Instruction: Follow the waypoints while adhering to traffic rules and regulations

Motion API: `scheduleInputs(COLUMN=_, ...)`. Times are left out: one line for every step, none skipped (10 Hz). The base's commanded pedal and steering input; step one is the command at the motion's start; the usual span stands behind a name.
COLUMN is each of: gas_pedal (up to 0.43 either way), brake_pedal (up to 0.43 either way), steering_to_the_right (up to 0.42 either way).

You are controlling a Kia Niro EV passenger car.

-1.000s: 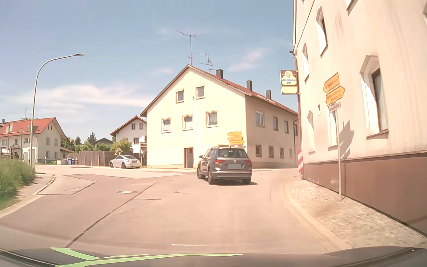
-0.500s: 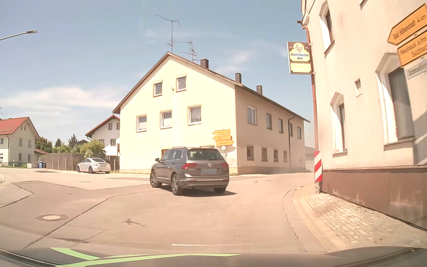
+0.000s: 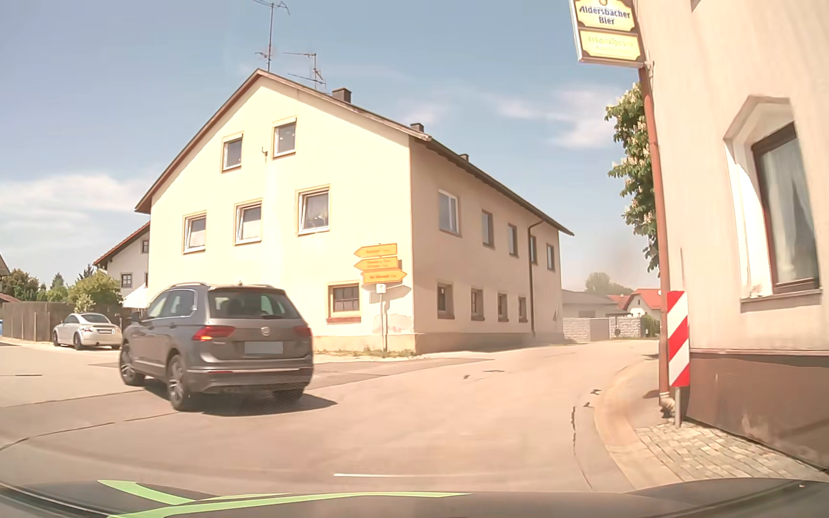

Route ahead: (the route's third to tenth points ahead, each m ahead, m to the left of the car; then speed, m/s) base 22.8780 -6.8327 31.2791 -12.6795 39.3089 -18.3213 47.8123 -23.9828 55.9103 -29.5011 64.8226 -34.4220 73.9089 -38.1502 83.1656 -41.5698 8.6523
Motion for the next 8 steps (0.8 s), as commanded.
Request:
scheduleInputs(gas_pedal=0.220, brake_pedal=0.000, steering_to_the_right=0.114)
scheduleInputs(gas_pedal=0.228, brake_pedal=0.000, steering_to_the_right=0.121)
scheduleInputs(gas_pedal=0.240, brake_pedal=0.000, steering_to_the_right=0.128)
scheduleInputs(gas_pedal=0.248, brake_pedal=0.000, steering_to_the_right=0.136)
scheduleInputs(gas_pedal=0.260, brake_pedal=0.000, steering_to_the_right=0.146)
scheduleInputs(gas_pedal=0.260, brake_pedal=0.000, steering_to_the_right=0.153)
scheduleInputs(gas_pedal=0.260, brake_pedal=0.000, steering_to_the_right=0.155)
scheduleInputs(gas_pedal=0.260, brake_pedal=0.000, steering_to_the_right=0.155)
